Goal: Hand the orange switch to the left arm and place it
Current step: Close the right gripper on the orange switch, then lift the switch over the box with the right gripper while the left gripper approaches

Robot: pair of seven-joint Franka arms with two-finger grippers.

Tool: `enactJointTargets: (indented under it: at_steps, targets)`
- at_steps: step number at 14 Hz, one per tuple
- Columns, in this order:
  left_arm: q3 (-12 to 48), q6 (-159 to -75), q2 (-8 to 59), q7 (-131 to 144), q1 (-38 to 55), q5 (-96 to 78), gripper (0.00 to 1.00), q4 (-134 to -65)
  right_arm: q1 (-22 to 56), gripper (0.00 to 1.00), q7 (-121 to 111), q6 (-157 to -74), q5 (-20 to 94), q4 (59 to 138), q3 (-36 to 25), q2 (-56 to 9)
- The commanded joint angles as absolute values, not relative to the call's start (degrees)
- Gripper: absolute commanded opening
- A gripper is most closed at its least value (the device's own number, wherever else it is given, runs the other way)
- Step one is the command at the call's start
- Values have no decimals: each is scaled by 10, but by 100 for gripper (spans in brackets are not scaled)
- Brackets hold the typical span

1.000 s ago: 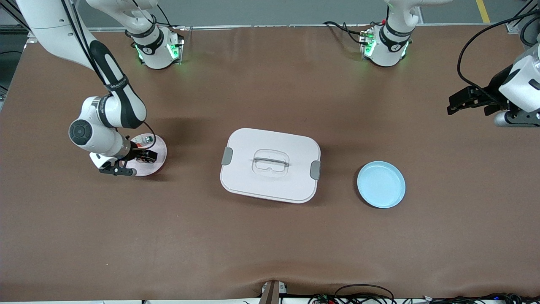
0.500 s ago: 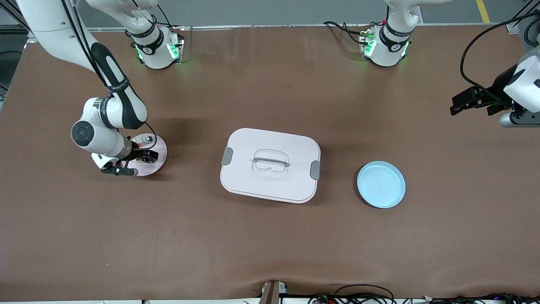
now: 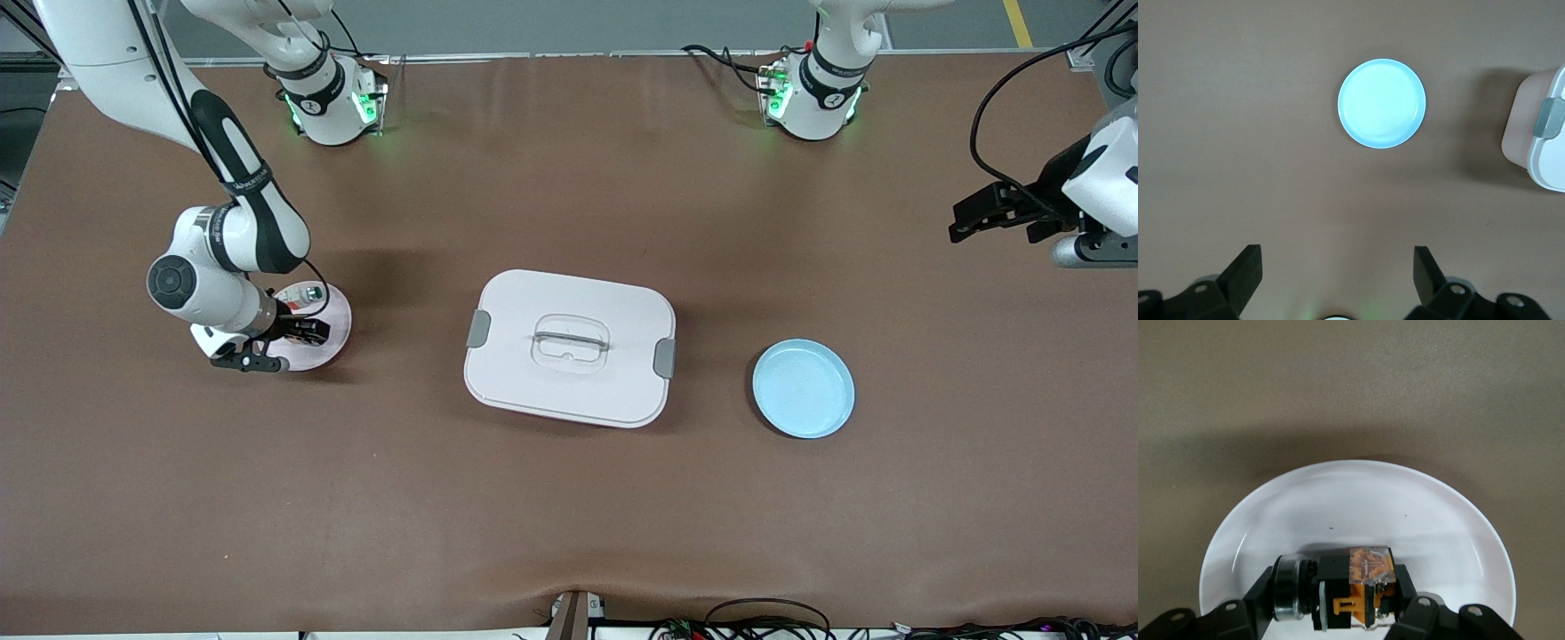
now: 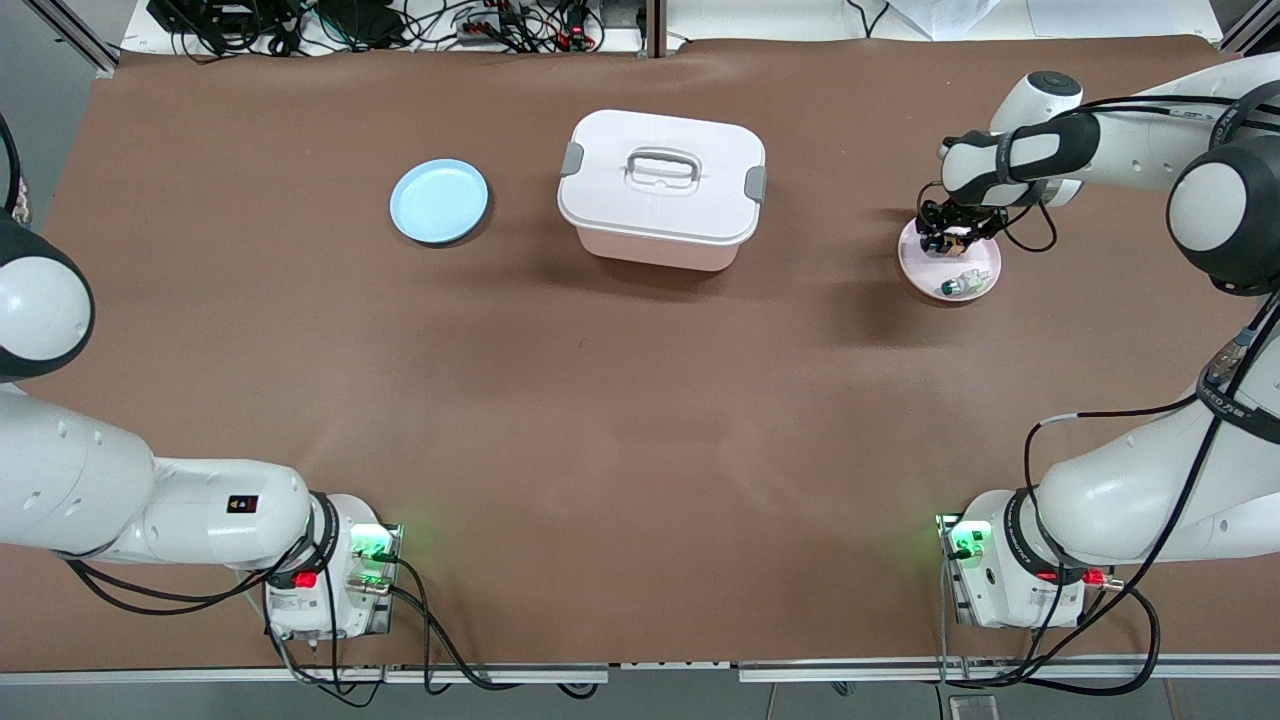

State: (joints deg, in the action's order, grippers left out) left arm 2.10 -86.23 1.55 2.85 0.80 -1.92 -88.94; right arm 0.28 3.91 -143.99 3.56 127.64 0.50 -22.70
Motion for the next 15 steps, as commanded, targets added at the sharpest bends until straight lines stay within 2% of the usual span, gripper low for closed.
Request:
enactJointTargets:
  at_steps: [1,6,15]
  targets:
    - [23,-858,17,29,9,-11,100,-887,7,0,50,-1437,48,1268,4,-229]
    - [26,-857,17,25,11,-16,100,-887,9,0,51,-1401,81,1249,4,-229]
    - [28,-857,18,22,18,-74,100,-886,37,0,153,-1177,137,1126,4,-213]
